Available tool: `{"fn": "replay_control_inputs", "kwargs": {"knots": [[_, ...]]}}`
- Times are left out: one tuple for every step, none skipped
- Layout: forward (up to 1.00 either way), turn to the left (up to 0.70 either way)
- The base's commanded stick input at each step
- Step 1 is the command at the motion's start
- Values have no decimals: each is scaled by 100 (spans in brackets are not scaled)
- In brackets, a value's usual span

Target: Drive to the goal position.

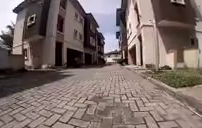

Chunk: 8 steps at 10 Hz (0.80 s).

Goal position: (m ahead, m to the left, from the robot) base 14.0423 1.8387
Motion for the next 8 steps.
{"fn": "replay_control_inputs", "kwargs": {"knots": [[50,-44],[50,-50],[50,-50],[50,-50],[50,-32],[50,-1],[50,0],[50,0]]}}
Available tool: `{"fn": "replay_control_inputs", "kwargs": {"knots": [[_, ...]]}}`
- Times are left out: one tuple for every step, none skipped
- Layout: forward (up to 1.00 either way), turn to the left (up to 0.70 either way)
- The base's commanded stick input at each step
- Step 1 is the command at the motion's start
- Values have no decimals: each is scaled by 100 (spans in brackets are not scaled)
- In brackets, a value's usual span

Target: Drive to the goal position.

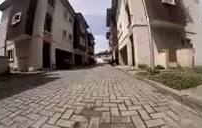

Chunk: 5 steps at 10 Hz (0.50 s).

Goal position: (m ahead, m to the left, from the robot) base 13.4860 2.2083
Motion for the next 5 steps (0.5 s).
{"fn": "replay_control_inputs", "kwargs": {"knots": [[50,0],[50,0],[50,0],[50,0],[50,0]]}}
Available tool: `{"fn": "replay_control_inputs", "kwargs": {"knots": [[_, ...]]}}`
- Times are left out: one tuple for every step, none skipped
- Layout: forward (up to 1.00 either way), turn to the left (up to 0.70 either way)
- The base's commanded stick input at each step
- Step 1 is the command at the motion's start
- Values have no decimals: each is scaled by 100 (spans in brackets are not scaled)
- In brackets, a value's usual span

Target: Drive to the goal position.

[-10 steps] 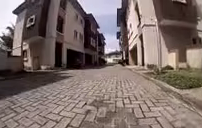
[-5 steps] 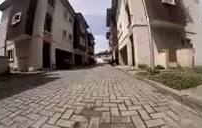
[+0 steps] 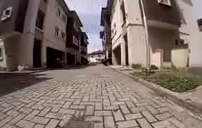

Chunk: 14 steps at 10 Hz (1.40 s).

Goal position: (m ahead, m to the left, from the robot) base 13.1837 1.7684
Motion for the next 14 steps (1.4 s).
{"fn": "replay_control_inputs", "kwargs": {"knots": [[50,0],[50,0],[50,0],[50,0],[50,0],[50,0],[50,0],[50,0],[50,0],[50,0],[50,0],[50,0],[50,0],[50,0]]}}
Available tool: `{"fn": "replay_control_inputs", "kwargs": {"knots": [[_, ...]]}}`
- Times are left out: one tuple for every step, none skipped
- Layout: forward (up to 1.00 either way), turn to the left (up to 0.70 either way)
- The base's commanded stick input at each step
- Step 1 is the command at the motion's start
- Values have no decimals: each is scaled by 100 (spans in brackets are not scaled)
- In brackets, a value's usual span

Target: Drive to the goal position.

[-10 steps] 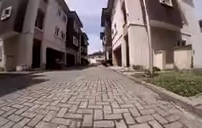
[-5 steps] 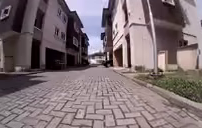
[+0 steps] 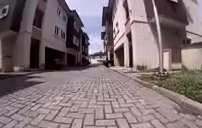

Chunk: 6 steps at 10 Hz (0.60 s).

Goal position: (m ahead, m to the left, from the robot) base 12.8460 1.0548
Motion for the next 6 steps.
{"fn": "replay_control_inputs", "kwargs": {"knots": [[50,0],[50,0],[50,0],[50,0],[50,0],[50,0]]}}
